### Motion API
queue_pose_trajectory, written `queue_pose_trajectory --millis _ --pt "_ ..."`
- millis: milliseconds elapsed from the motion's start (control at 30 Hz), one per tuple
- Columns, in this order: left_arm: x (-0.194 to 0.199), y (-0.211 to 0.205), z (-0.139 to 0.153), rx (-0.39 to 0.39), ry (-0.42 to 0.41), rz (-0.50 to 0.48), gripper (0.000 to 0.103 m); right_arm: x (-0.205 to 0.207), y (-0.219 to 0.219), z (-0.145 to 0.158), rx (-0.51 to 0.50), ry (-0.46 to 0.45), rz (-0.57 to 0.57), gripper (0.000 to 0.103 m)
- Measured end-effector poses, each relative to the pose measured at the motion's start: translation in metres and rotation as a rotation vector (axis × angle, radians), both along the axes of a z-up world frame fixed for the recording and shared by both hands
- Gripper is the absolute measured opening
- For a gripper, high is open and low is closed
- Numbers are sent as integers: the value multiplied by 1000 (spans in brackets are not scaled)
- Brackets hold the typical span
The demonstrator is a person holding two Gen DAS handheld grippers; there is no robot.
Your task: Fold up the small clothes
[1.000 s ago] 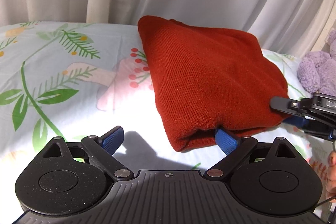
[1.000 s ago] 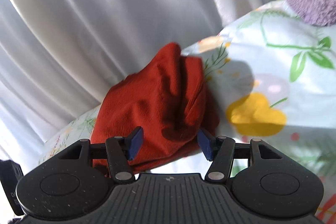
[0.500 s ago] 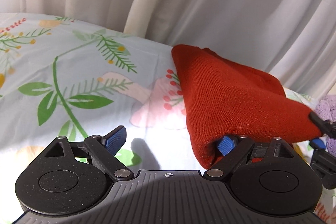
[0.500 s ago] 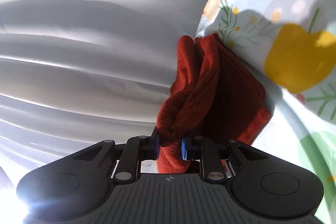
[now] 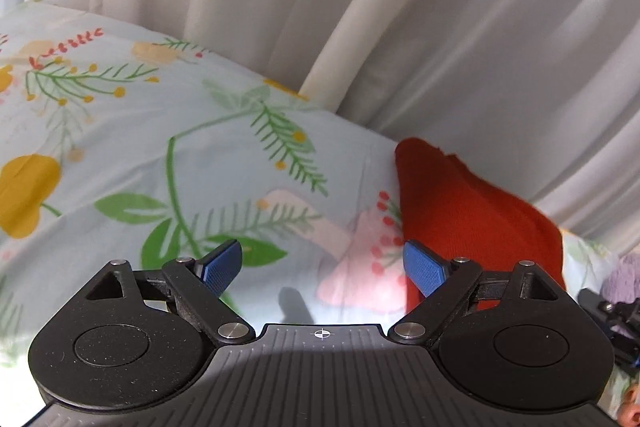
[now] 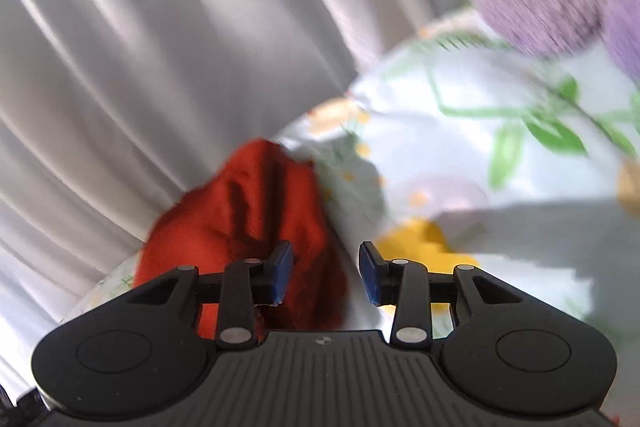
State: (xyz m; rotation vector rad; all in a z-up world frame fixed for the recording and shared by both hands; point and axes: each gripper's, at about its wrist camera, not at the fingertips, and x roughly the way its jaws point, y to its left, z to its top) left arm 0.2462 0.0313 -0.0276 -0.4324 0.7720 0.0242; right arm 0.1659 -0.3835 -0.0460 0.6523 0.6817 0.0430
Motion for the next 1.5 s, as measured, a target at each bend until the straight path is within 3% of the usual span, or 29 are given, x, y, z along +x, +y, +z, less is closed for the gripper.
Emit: queue_pose_trajectory --millis 67,200,300,367,467,567,800,867,933,1033,1100,1133,1167,1267,1333,1400,1500 --pt "20 -18 5 -3 -26 23 94 28 26 5 39 -8 116 30" --pt "59 -64 8 35 -79 27 97 97 89 1 -78 -5 284 25" --pt "85 -95 -4 88 -97 -9 98 139 106 -12 -215 -15 275 14" --pt "97 -110 -17 125 -111 -45 98 153 107 -17 -319 -26 249 12" --pt "102 -119 -37 167 -103 -52 98 158 97 -27 -380 -45 210 0" --pt "97 -113 -41 136 -133 -31 98 148 84 -35 -333 -89 178 0" --pt "97 -113 -46 179 -172 2 99 137 88 -45 -332 -135 115 0" --pt "98 -108 -47 151 -165 -7 99 135 87 -41 -341 -129 121 0" --pt "100 -97 -47 74 -137 -28 100 132 86 -38 -335 -132 127 0" --pt "97 -66 -50 -82 -30 -71 101 128 73 -36 -248 -121 157 0" --pt "86 -42 -48 -182 -7 -115 101 115 58 -27 -171 -99 164 0" --pt "80 -32 -47 -208 6 -123 101 107 46 -24 -119 -92 160 6" --pt "76 -22 -45 -234 15 -131 101 96 33 -21 -71 -81 145 30" --pt "72 -5 -48 -341 43 -173 101 70 -6 -20 51 -46 115 49" --pt "72 -5 -49 -415 66 -212 101 68 -26 -28 171 12 137 50" --pt "75 -12 -51 -430 90 -243 101 73 -37 -39 286 74 159 50" --pt "78 -24 -50 -421 98 -301 101 80 -41 -48 339 104 179 50"
